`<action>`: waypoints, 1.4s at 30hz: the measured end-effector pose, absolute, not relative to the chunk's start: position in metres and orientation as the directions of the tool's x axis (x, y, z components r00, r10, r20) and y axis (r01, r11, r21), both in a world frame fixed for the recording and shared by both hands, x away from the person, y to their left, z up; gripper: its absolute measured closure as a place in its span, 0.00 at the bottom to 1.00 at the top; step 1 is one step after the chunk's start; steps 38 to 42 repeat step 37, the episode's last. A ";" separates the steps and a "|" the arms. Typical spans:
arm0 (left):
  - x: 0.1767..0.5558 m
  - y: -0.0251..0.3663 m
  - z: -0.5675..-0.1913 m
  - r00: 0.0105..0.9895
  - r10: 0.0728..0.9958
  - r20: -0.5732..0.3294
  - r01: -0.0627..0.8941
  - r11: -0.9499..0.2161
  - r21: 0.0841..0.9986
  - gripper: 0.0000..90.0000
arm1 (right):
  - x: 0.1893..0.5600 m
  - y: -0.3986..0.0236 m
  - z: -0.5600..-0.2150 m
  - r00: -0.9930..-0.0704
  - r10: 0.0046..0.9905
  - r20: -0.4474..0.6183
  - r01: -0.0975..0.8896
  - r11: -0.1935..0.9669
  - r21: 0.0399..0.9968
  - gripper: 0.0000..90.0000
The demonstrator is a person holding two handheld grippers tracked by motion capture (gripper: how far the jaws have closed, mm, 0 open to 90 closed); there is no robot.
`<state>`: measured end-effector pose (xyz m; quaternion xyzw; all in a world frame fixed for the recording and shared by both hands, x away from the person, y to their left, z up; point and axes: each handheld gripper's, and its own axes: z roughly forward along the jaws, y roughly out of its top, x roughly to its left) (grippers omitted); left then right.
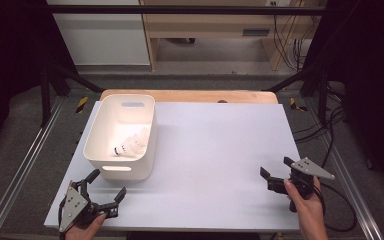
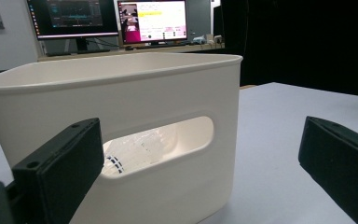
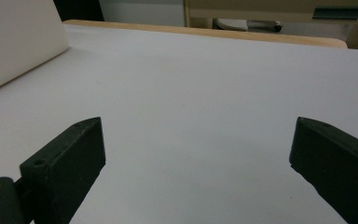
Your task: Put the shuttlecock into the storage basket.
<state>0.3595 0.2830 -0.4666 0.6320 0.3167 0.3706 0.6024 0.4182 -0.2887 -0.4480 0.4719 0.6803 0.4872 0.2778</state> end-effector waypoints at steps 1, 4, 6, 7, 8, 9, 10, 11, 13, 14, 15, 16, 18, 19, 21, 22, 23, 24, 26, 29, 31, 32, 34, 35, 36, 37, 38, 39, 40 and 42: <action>0.360 0.283 -0.467 0.525 0.847 0.087 -0.046 -0.074 0.996 0.00 | 0.418 -0.289 -0.449 -0.403 0.912 0.081 0.370 0.082 0.925 0.04; 0.360 0.283 -0.467 0.526 0.846 0.088 -0.047 -0.075 0.996 0.00 | 0.416 -0.287 -0.453 -0.406 0.910 0.086 0.372 0.079 0.925 0.04; 0.359 0.283 -0.467 0.526 0.846 0.088 -0.047 -0.075 0.996 0.00 | 0.416 -0.285 -0.455 -0.405 0.911 0.080 0.373 0.084 0.924 0.04; 0.359 0.283 -0.467 0.526 0.846 0.088 -0.047 -0.075 0.996 0.00 | 0.415 -0.285 -0.455 -0.407 0.910 0.079 0.373 0.086 0.924 0.04; 0.359 0.283 -0.467 0.526 0.846 0.088 -0.046 -0.075 0.996 0.00 | 0.415 -0.284 -0.456 -0.408 0.909 0.080 0.373 0.087 0.924 0.04; 0.359 0.283 -0.467 0.526 0.846 0.088 -0.047 -0.074 0.996 0.00 | 0.415 -0.283 -0.457 -0.409 0.909 0.080 0.372 0.086 0.924 0.04; 0.359 0.283 -0.467 0.526 0.846 0.088 -0.046 -0.074 0.996 0.00 | 0.415 -0.282 -0.457 -0.412 0.908 0.078 0.371 0.088 0.924 0.04; 0.359 0.283 -0.467 0.526 0.846 0.088 -0.047 -0.075 0.996 0.00 | 0.414 -0.282 -0.457 -0.413 0.907 0.078 0.370 0.089 0.925 0.04; 0.359 0.283 -0.467 0.526 0.846 0.088 -0.046 -0.074 0.996 0.00 | 0.414 -0.280 -0.458 -0.415 0.907 0.074 0.365 0.091 0.927 0.04; 0.360 0.282 -0.467 0.527 0.846 0.088 -0.046 -0.075 0.996 0.00 | 0.414 -0.279 -0.458 -0.416 0.906 0.072 0.364 0.093 0.927 0.04; 0.360 0.282 -0.467 0.527 0.845 0.088 -0.046 -0.074 0.996 0.00 | 0.414 -0.279 -0.459 -0.417 0.906 0.070 0.362 0.095 0.927 0.04; 0.360 0.282 -0.467 0.527 0.845 0.088 -0.046 -0.075 0.996 0.00 | 0.414 -0.278 -0.459 -0.418 0.906 0.069 0.361 0.096 0.928 0.04; 0.359 0.282 -0.467 0.527 0.845 0.089 -0.047 -0.075 0.996 0.00 | 0.414 -0.276 -0.460 -0.425 0.903 0.063 0.355 0.102 0.929 0.04; 0.359 0.283 -0.467 0.527 0.845 0.089 -0.047 -0.076 0.996 0.00 | 0.414 -0.275 -0.461 -0.430 0.901 0.060 0.351 0.105 0.931 0.04; 0.359 0.283 -0.467 0.527 0.846 0.085 -0.046 -0.072 0.996 0.00 | 0.414 -0.272 -0.461 -0.434 0.899 0.055 0.340 0.107 0.934 0.04; 0.359 0.283 -0.467 0.527 0.846 0.083 -0.045 -0.070 0.997 0.00 | 0.414 -0.271 -0.461 -0.436 0.899 0.052 0.334 0.107 0.936 0.04; 0.360 0.283 -0.467 0.526 0.846 0.081 -0.044 -0.068 0.997 0.00 | 0.414 -0.270 -0.461 -0.440 0.897 0.046 0.323 0.110 0.940 0.04; 0.360 0.283 -0.467 0.526 0.847 0.080 -0.044 -0.067 0.997 0.00 | 0.414 -0.268 -0.462 -0.446 0.894 0.033 0.307 0.118 0.944 0.04; 0.360 0.283 -0.467 0.526 0.847 0.079 -0.044 -0.066 0.997 0.00 | 0.415 -0.265 -0.463 -0.458 0.889 0.001 0.274 0.140 0.951 0.04; 0.360 0.283 -0.466 0.525 0.848 0.072 -0.043 -0.058 0.997 0.00 | 0.416 -0.259 -0.464 -0.467 0.884 -0.008 0.248 0.140 0.958 0.04; 0.360 0.283 -0.467 0.524 0.849 0.072 -0.042 -0.058 0.997 0.00 | 0.418 -0.255 -0.465 -0.477 0.878 -0.022 0.225 0.147 0.963 0.04; 0.360 0.283 -0.467 0.524 0.849 0.070 -0.041 -0.057 0.998 0.00 | 0.418 -0.253 -0.466 -0.482 0.876 -0.019 0.215 0.140 0.967 0.04; 0.360 0.283 -0.467 0.525 0.848 0.068 -0.041 -0.055 0.998 0.00 | 0.418 -0.251 -0.468 -0.487 0.873 -0.024 0.194 0.135 0.972 0.04; 0.360 0.282 -0.466 0.527 0.847 0.070 -0.041 -0.056 0.998 0.00 | 0.419 -0.250 -0.469 -0.491 0.871 -0.030 0.181 0.136 0.974 0.04; 0.360 0.282 -0.466 0.528 0.847 0.069 -0.041 -0.056 0.998 0.00 | 0.419 -0.250 -0.470 -0.490 0.871 -0.031 0.177 0.135 0.975 0.04; 0.360 0.281 -0.466 0.529 0.846 0.069 -0.040 -0.056 0.998 0.00 | 0.419 -0.250 -0.471 -0.489 0.872 -0.033 0.174 0.135 0.975 0.04; 0.360 0.281 -0.466 0.529 0.846 0.069 -0.040 -0.056 0.998 0.00 | 0.419 -0.250 -0.471 -0.489 0.872 -0.033 0.174 0.135 0.975 0.04; 0.360 0.281 -0.466 0.529 0.846 0.069 -0.040 -0.056 0.998 0.00 | 0.419 -0.250 -0.471 -0.489 0.872 -0.033 0.174 0.135 0.975 0.04; 0.360 0.281 -0.466 0.529 0.846 0.069 -0.040 -0.056 0.998 0.00 | 0.419 -0.250 -0.471 -0.489 0.872 -0.033 0.174 0.135 0.975 0.04; 0.360 0.281 -0.466 0.529 0.846 0.069 -0.040 -0.056 0.998 0.00 | 0.419 -0.250 -0.471 -0.489 0.872 -0.033 0.174 0.135 0.975 0.04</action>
